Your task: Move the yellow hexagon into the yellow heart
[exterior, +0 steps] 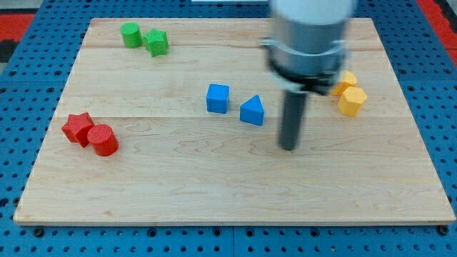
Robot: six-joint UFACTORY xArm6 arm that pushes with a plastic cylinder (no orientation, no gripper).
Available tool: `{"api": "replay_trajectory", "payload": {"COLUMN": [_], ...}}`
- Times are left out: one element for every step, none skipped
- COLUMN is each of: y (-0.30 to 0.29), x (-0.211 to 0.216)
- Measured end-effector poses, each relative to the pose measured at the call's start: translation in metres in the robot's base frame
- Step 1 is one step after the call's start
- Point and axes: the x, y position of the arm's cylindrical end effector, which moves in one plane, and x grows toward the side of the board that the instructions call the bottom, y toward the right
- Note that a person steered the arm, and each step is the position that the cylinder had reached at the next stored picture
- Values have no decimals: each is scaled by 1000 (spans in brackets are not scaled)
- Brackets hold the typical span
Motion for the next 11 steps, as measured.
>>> {"api": "replay_trajectory", "payload": {"y": [78, 91, 73, 72, 81, 87, 111, 108, 83, 59, 113], "x": [-6, -41, -71, -99, -113, -140, -158, -184, -205, -222, -241]}}
